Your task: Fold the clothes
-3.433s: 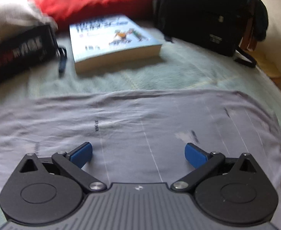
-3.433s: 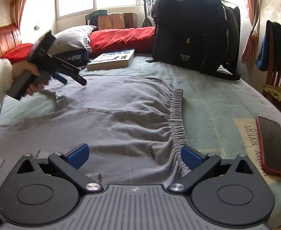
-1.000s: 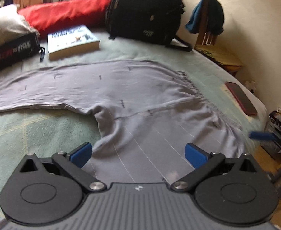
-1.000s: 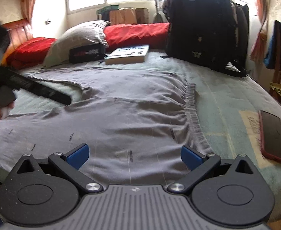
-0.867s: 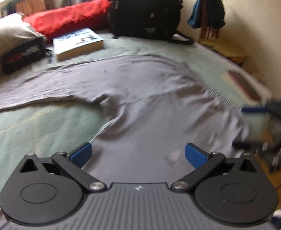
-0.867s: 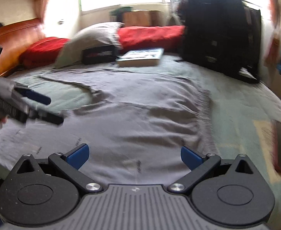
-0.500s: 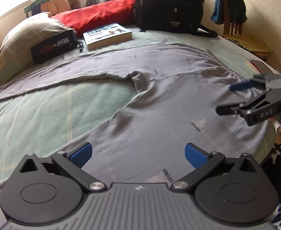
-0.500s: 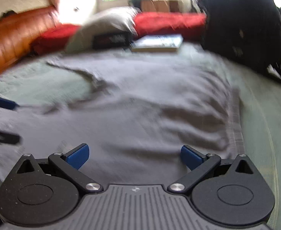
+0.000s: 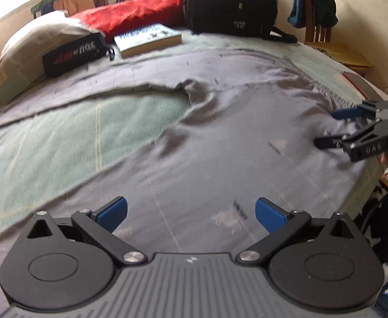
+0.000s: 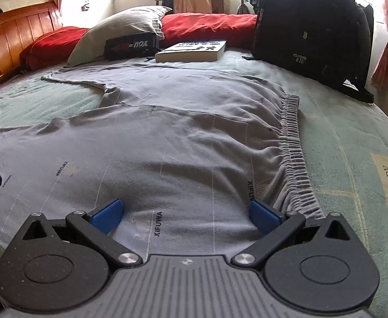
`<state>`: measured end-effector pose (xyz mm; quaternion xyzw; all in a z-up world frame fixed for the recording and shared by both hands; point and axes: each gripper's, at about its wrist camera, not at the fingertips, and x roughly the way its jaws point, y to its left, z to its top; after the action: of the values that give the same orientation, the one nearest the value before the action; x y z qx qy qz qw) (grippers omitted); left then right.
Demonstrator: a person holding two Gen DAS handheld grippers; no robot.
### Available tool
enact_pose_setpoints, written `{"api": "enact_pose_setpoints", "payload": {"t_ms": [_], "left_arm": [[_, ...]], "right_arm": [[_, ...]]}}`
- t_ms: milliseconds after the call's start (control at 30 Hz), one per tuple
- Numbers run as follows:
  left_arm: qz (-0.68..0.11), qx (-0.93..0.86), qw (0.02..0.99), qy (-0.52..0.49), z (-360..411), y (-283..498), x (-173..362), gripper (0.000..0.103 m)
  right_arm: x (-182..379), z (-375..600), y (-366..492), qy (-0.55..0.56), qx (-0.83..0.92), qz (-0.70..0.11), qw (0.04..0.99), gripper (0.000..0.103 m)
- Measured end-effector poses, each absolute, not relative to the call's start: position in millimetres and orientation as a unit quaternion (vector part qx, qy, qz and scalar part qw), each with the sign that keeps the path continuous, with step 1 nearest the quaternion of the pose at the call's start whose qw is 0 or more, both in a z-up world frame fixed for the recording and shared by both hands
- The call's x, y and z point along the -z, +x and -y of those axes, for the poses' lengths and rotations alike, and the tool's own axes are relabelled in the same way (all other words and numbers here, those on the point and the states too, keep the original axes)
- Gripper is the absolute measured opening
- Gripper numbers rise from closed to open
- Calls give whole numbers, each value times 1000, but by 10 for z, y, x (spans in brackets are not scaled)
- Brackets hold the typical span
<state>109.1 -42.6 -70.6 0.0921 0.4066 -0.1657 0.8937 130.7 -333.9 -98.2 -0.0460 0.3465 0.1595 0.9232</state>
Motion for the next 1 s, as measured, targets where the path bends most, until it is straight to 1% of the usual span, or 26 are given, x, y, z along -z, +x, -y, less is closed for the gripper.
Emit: {"api": "enact_pose_setpoints", "payload": {"t_ms": [100, 367, 600, 900, 1000], "left_arm": [[-420, 163, 889, 83, 382, 1071, 779, 102], [-414, 158, 894, 74, 298, 967, 717, 102], [-408, 162, 895, 75, 333, 958, 687, 102], [-402, 166, 898, 73, 375, 996, 703, 102], [-389, 181, 900, 76, 447, 1013, 672, 102]], "right_arm": [[971, 3329, 1298, -55, -160, -349, 922, 103], [849, 3263, 1227, -83, -147, -368, 914, 103], [733, 3089, 1079, -82, -191, -354, 912, 103], [864, 3383, 976, -24, -214, -369, 904, 103], [755, 3547, 1088, 26, -233, -377, 896, 103]]}}
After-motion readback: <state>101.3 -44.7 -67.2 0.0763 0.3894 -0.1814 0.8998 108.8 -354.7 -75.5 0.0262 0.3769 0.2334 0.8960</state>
